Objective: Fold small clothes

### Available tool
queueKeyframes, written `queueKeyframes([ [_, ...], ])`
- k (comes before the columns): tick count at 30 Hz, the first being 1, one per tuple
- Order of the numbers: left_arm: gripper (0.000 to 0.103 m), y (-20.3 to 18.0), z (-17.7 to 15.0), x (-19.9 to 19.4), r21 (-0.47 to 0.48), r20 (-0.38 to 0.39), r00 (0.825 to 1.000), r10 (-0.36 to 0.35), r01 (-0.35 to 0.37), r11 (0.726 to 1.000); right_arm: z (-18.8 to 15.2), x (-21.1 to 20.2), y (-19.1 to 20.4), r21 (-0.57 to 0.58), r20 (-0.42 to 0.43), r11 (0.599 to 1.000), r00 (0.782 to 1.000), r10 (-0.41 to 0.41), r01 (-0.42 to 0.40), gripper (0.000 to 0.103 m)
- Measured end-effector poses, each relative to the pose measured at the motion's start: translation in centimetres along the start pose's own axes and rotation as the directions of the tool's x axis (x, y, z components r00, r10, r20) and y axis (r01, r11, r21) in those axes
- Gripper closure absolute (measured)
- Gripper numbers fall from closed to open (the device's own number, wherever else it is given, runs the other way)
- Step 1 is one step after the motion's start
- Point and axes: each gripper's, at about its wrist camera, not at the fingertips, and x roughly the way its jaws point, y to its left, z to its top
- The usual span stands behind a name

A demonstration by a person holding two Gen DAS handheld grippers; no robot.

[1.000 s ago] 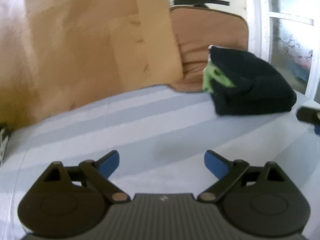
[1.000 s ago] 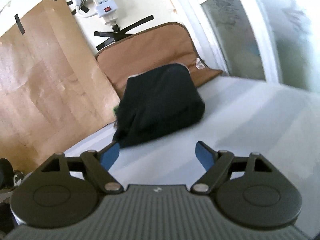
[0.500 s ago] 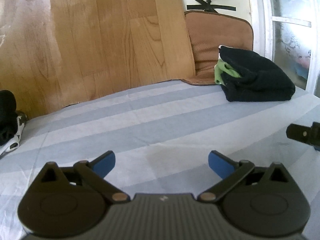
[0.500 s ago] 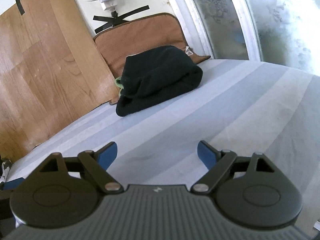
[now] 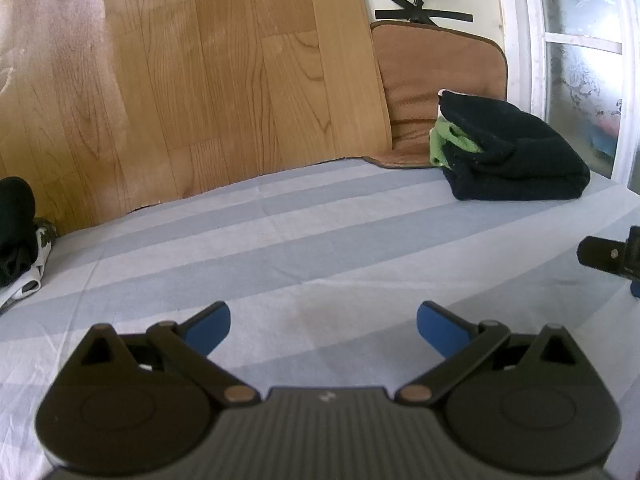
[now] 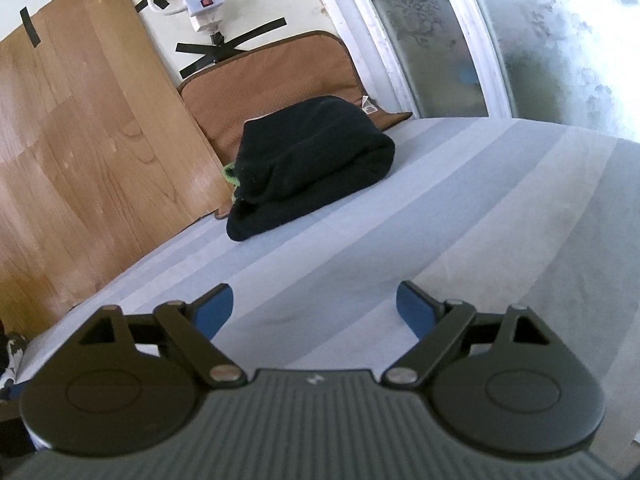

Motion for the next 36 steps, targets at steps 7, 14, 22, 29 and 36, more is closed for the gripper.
queueKeyframes([
  [7, 0.0, -0.2, 0.0, 0.0, 0.005, -0.002, 1.0, -0.007, 0.007, 1.0, 0.0, 0.0, -0.1, 0.021, 0.003, 1.0, 1.0, 0.02, -0.02, 0.007],
  [14, 0.0, -0.1, 0.0, -0.1, 0.005, -0.003, 1.0, -0.013, 0.013, 1.0, 0.1, 0.1, 0.0, 0.018, -0.003, 0.999, 1.0, 0.029, -0.029, 0.002],
  [22, 0.0, 0.0, 0.0, 0.0, 0.01, -0.004, 1.0, -0.025, 0.025, 1.0, 0.2, 0.4, 0.5, -0.014, -0.02, 1.0, 1.0, 0.019, -0.02, 0.0],
  [29, 0.0, 0.1, -0.3, -0.4, 0.02, 0.018, 0.998, -0.053, 0.052, 0.998, 0.2, 0.4, 0.6, -0.016, -0.021, 1.0, 1.0, 0.019, -0.019, 0.0],
  [36, 0.0, -0.3, -0.5, -1.2, 0.056, 0.069, 0.995, -0.075, 0.071, 0.996, 0.2, 0.4, 0.5, -0.012, -0.019, 1.0, 1.0, 0.02, -0.02, 0.0],
])
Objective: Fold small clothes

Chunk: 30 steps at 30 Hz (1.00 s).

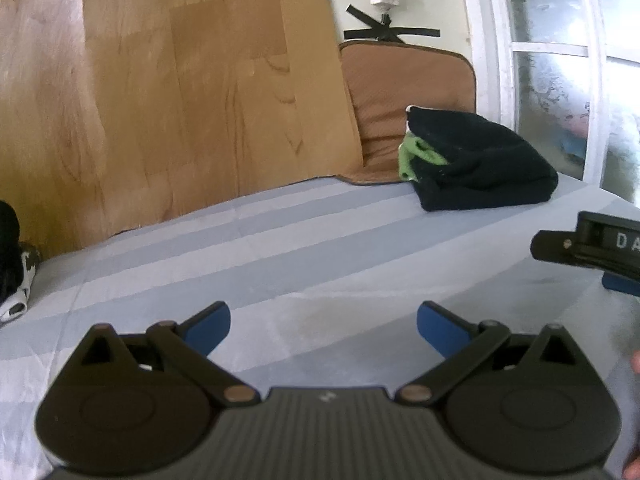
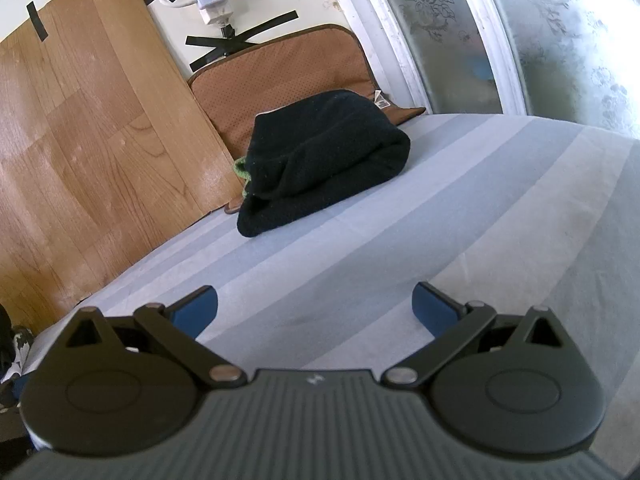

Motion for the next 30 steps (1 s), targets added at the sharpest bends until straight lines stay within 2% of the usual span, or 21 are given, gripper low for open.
queueKeyframes([
  [25, 0.0, 0.9, 0.0, 0.1, -0.007, -0.007, 0.999, -0.039, 0.039, 0.999, -0.1, -0.2, 0.4, -0.018, -0.004, 1.0, 1.0, -0.004, 0.004, 0.0],
  [30, 0.0, 1.1, -0.1, 0.1, -0.015, -0.003, 0.999, -0.038, 0.038, 0.999, -0.3, -0.7, 0.5, -0.024, 0.024, 0.999, 0.999, -0.024, 0.025, 0.0],
])
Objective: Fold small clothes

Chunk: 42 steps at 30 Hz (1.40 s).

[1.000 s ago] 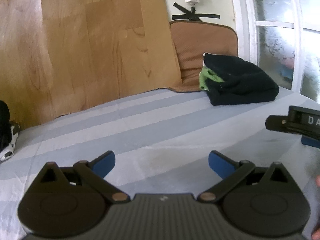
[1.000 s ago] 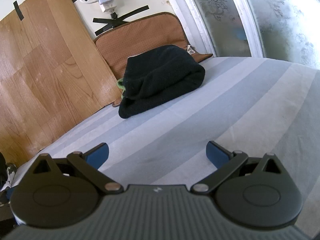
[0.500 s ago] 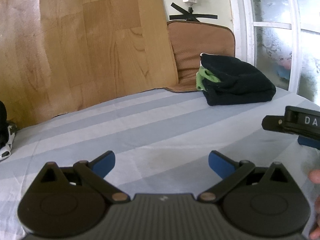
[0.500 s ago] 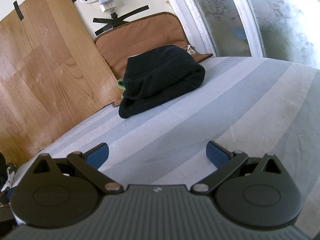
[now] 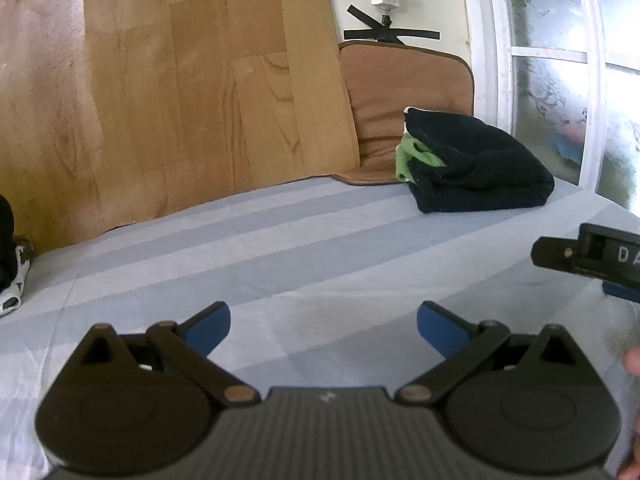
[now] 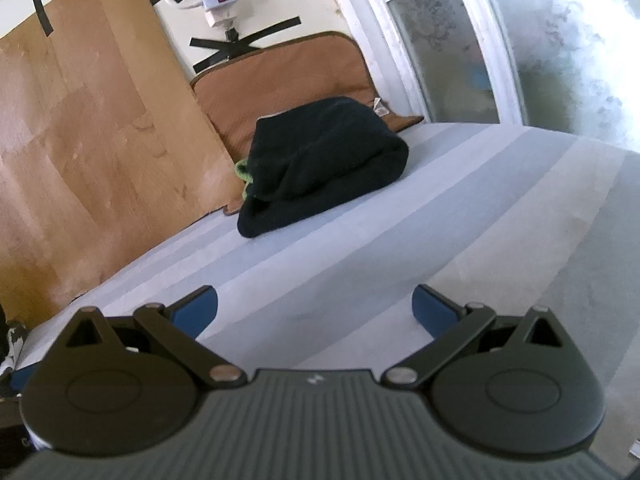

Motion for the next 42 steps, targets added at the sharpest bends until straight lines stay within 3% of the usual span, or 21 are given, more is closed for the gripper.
queueKeyframes([
  [10, 0.0, 0.16, -0.12, -0.25, -0.006, 0.014, 1.0, 0.004, -0.004, 1.0, 0.04, -0.49, -0.48, 0.013, 0.043, 1.0, 0.999, -0.024, 0.024, 0.0],
  [42, 0.0, 0.01, -0.04, -0.17, -0.02, 0.003, 1.0, 0.024, -0.024, 1.0, -0.07, -0.59, -0.57, 0.022, 0.049, 1.0, 0.999, -0.009, 0.008, 0.0],
])
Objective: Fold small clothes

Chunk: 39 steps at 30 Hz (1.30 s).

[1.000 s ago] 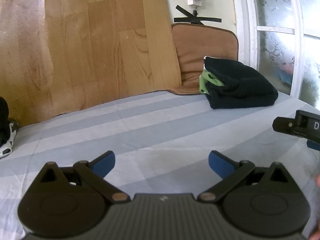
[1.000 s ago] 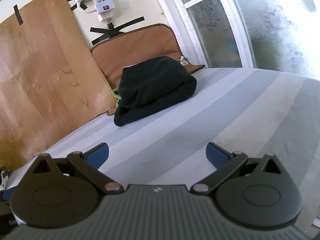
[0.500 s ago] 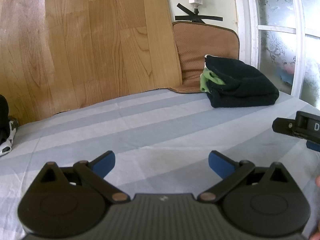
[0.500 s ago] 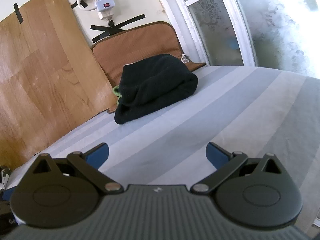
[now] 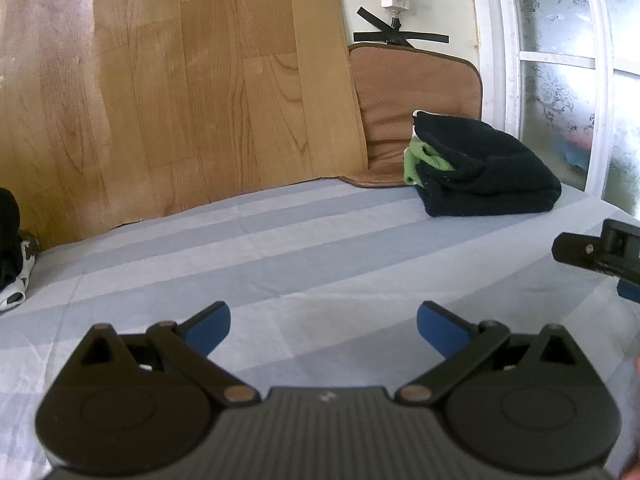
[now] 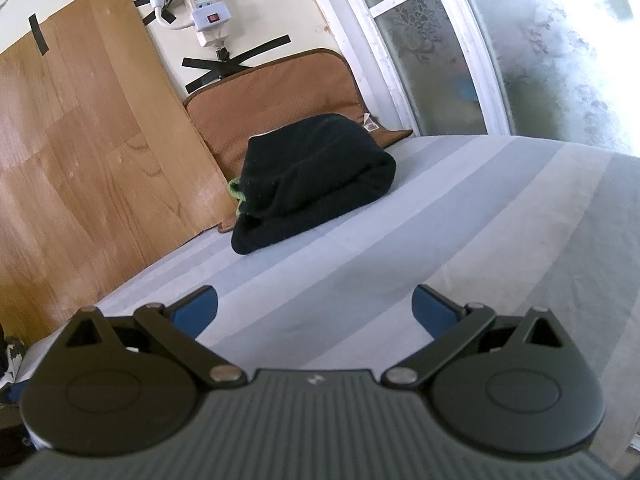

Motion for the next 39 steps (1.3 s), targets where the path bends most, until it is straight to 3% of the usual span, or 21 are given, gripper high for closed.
queueKeyframes([
  [16, 0.0, 0.17, 0.18, 0.17, -0.026, -0.015, 1.0, 0.023, -0.023, 0.999, 0.09, 0.21, 0.23, -0.012, -0.011, 1.0, 1.0, -0.003, 0.003, 0.0],
  [28, 0.0, 0.05, -0.03, -0.44, -0.004, 0.015, 1.0, 0.028, -0.028, 1.0, 0.02, 0.06, 0.01, 0.001, -0.003, 1.0, 1.0, 0.007, -0.007, 0.0],
  [39, 0.0, -0.56, -0.29, -0.34, 0.044, -0.003, 0.996, 0.09, -0.089, 0.995, -0.01, 0.09, 0.01, 0.004, -0.004, 1.0, 1.0, 0.026, -0.026, 0.0],
])
